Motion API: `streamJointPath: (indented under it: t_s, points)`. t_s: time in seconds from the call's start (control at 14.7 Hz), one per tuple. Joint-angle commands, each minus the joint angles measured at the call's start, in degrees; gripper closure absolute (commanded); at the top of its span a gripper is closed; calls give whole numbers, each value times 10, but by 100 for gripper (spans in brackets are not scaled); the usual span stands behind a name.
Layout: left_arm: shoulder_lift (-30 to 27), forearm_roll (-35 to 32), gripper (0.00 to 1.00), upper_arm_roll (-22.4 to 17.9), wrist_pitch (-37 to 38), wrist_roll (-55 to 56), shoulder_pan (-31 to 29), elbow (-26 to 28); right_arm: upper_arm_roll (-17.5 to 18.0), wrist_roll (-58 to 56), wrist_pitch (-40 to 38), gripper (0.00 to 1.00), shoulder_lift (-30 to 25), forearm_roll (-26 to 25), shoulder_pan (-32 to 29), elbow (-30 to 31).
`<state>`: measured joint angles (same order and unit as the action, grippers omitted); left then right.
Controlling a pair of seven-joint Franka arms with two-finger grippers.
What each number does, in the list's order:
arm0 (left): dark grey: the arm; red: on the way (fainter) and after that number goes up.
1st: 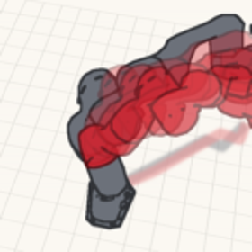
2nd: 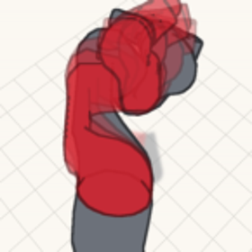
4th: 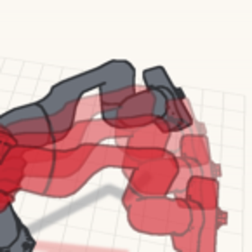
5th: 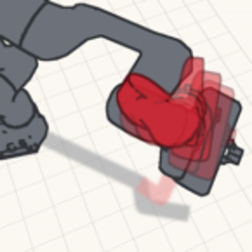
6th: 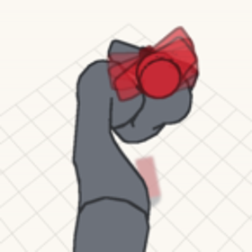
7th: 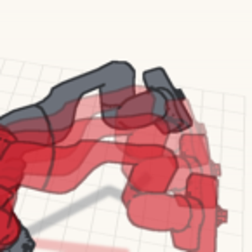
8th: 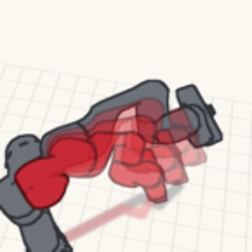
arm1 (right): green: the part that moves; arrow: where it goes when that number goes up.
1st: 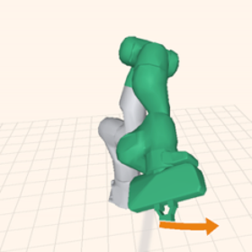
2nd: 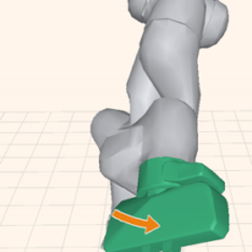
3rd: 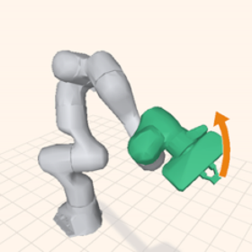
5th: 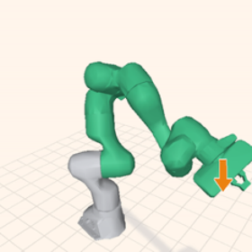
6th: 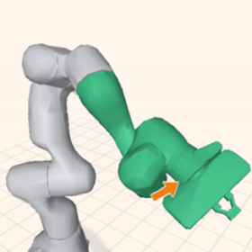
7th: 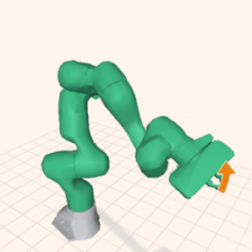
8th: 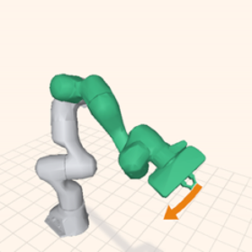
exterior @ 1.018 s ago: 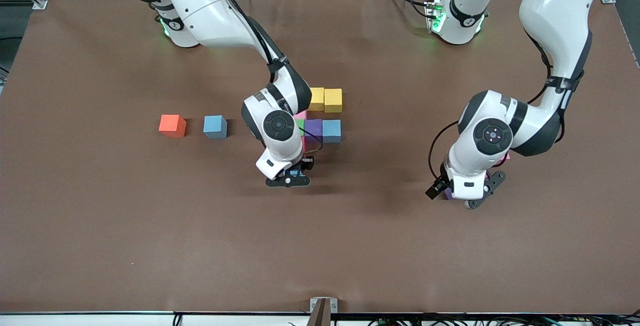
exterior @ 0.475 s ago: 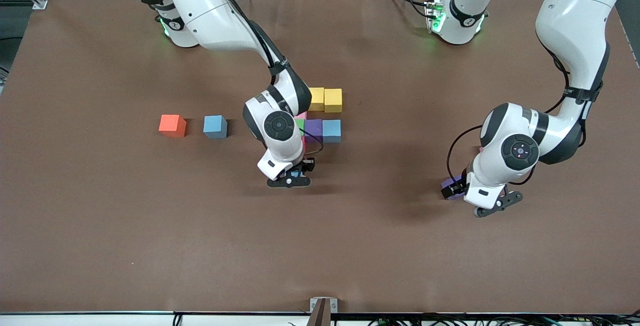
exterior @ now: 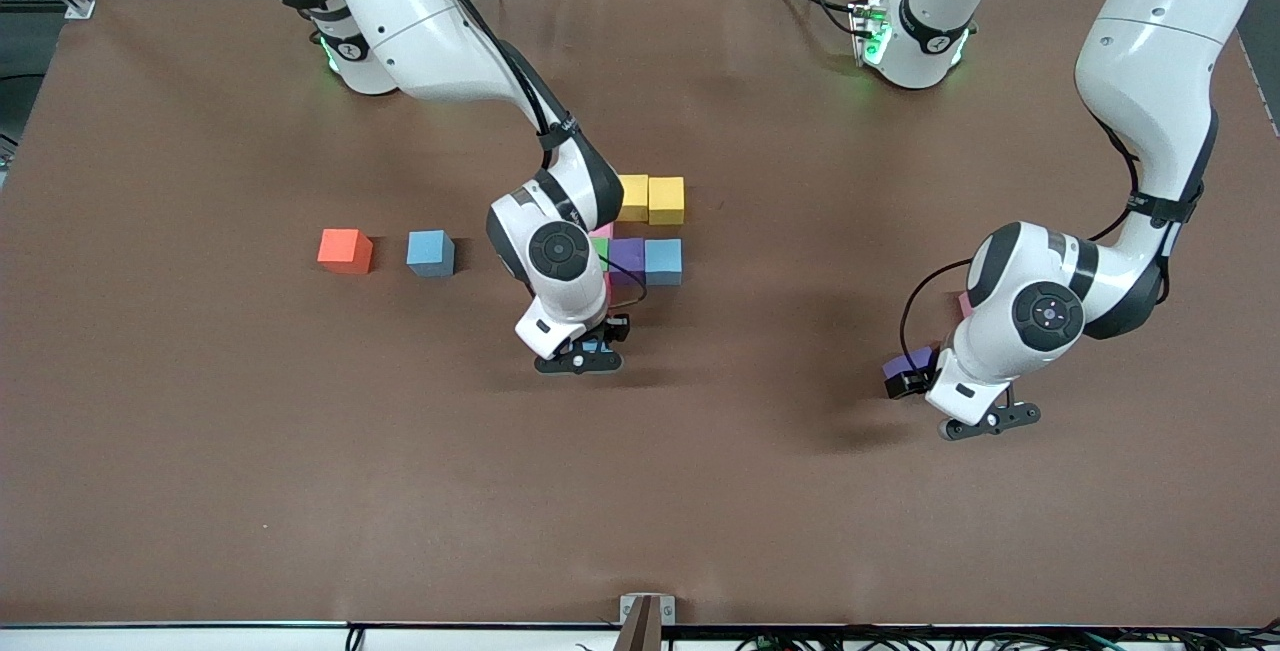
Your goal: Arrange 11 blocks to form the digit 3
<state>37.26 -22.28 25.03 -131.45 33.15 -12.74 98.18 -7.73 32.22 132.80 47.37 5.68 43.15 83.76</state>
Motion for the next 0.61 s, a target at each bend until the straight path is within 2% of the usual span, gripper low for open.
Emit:
streamJointPath:
  t_s: [0.0,0.54]
  points:
    - [1,-11,0,4,-1,-9,-7,0,7,14,1,96,-10,0,2,17]
    - [1,-11,0,5,-7,-9,-15,24,10,13,-30,96,-18,0,1,17]
